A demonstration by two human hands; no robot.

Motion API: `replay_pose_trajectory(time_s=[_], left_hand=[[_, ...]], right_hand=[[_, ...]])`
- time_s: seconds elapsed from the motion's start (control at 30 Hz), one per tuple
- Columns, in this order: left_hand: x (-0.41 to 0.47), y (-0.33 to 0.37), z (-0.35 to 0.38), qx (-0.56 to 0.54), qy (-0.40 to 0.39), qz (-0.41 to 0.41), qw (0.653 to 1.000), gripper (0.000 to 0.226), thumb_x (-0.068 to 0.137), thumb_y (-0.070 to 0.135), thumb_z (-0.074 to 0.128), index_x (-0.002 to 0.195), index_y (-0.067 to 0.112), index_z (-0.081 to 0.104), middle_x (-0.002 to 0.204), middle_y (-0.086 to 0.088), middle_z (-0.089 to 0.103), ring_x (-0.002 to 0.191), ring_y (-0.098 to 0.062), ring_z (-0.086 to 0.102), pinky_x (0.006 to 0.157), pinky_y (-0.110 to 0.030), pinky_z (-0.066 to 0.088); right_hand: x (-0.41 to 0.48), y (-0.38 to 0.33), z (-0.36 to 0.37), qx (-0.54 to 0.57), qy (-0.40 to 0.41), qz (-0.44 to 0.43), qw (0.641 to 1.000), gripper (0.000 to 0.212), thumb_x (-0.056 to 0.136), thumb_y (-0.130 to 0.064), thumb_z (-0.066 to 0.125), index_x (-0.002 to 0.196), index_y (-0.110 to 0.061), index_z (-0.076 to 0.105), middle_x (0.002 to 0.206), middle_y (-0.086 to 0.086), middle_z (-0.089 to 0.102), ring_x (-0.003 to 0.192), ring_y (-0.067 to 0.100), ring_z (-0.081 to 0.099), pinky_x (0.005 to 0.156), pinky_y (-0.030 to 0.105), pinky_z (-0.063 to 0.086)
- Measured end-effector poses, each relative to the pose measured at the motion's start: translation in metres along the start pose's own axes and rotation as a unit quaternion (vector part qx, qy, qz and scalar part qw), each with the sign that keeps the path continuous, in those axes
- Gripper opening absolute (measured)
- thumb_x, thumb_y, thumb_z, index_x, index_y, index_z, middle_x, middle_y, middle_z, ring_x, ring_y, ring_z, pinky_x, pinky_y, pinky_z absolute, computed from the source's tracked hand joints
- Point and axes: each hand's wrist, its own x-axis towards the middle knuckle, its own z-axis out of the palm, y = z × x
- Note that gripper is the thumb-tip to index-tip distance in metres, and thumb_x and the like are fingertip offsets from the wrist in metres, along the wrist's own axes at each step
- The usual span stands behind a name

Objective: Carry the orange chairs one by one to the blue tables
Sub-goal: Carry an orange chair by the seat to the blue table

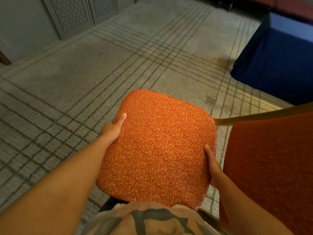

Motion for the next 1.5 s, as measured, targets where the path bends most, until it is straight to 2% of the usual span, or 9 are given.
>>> replay_pose_trajectory(time_s=[0.17, 0.3, 0.5, 0.73, 0.87, 1.17, 1.37, 1.5], left_hand=[[0.118, 0.068, -0.025, 0.021, -0.012, 0.01, 1.0, 0.101, 0.075, 0.087, 0.033, 0.121, 0.002, 0.063, 0.124, -0.024, 0.061, 0.119, -0.035, 0.057, 0.098, -0.038, 0.043], [0.198, 0.139, -0.053, 0.038, 0.012, 0.046, 0.998, 0.09, 0.082, 0.081, 0.034, 0.121, 0.004, 0.063, 0.124, -0.024, 0.061, 0.118, -0.036, 0.057, 0.097, -0.039, 0.043], [0.301, 0.229, -0.068, 0.068, 0.012, 0.072, 0.995, 0.092, 0.083, 0.079, 0.032, 0.122, 0.001, 0.062, 0.126, -0.027, 0.059, 0.12, -0.037, 0.055, 0.098, -0.039, 0.042], [0.418, 0.299, -0.031, 0.029, -0.011, 0.059, 0.998, 0.085, 0.084, 0.075, 0.038, 0.12, 0.003, 0.064, 0.121, -0.026, 0.062, 0.116, -0.037, 0.058, 0.094, -0.039, 0.045], [0.491, 0.369, -0.008, 0.032, -0.017, 0.054, 0.998, 0.087, 0.083, 0.077, 0.038, 0.119, 0.002, 0.064, 0.121, -0.024, 0.063, 0.116, -0.036, 0.058, 0.094, -0.038, 0.044], [0.621, 0.495, 0.04, 0.056, -0.047, 0.044, 0.996, 0.087, 0.084, 0.076, 0.035, 0.122, 0.004, 0.063, 0.126, -0.023, 0.061, 0.119, -0.035, 0.056, 0.098, -0.037, 0.042], [0.716, 0.568, 0.065, 0.1, -0.055, 0.064, 0.991, 0.089, 0.084, 0.078, 0.033, 0.121, 0.004, 0.063, 0.125, -0.025, 0.061, 0.12, -0.036, 0.056, 0.097, -0.038, 0.042], [0.8, 0.628, 0.088, 0.095, -0.094, 0.065, 0.989, 0.09, 0.081, 0.08, 0.036, 0.122, 0.005, 0.063, 0.125, -0.023, 0.062, 0.119, -0.034, 0.057, 0.097, -0.037, 0.043]], right_hand=[[0.078, -0.067, 0.067, 0.02, 0.012, -0.005, 1.0, 0.104, 0.04, -0.085, 0.073, 0.127, -0.029, 0.062, 0.114, 0.006, 0.072, 0.105, 0.03, 0.068, 0.1, 0.054, 0.048], [0.118, -0.14, 0.125, 0.052, 0.006, -0.043, 0.998, 0.104, 0.039, -0.084, 0.074, 0.127, -0.031, 0.061, 0.117, 0.004, 0.071, 0.108, 0.028, 0.067, 0.101, 0.052, 0.047], [0.182, -0.23, 0.175, 0.066, 0.023, -0.052, 0.996, 0.103, 0.042, -0.086, 0.072, 0.129, -0.031, 0.061, 0.117, 0.001, 0.071, 0.108, 0.026, 0.067, 0.103, 0.05, 0.047], [0.289, -0.314, 0.196, 0.062, 0.035, -0.029, 0.997, 0.102, 0.042, -0.086, 0.072, 0.127, -0.03, 0.062, 0.115, 0.003, 0.072, 0.106, 0.028, 0.068, 0.101, 0.05, 0.048], [0.365, -0.384, 0.202, 0.059, 0.039, -0.024, 0.997, 0.102, 0.043, -0.086, 0.073, 0.127, -0.029, 0.062, 0.114, 0.005, 0.072, 0.105, 0.029, 0.068, 0.1, 0.052, 0.048], [0.479, -0.521, 0.211, 0.056, 0.041, -0.007, 0.998, 0.109, 0.04, -0.087, 0.072, 0.131, -0.029, 0.059, 0.115, 0.005, 0.072, 0.106, 0.029, 0.067, 0.101, 0.051, 0.048], [0.561, -0.58, 0.228, 0.093, 0.073, 0.023, 0.993, 0.103, 0.041, -0.086, 0.074, 0.126, -0.028, 0.063, 0.112, 0.006, 0.073, 0.102, 0.031, 0.069, 0.099, 0.052, 0.049], [0.625, -0.63, 0.246, 0.11, 0.088, 0.024, 0.99, 0.101, 0.044, -0.086, 0.073, 0.125, -0.028, 0.063, 0.113, 0.006, 0.073, 0.103, 0.031, 0.069, 0.099, 0.053, 0.049]])
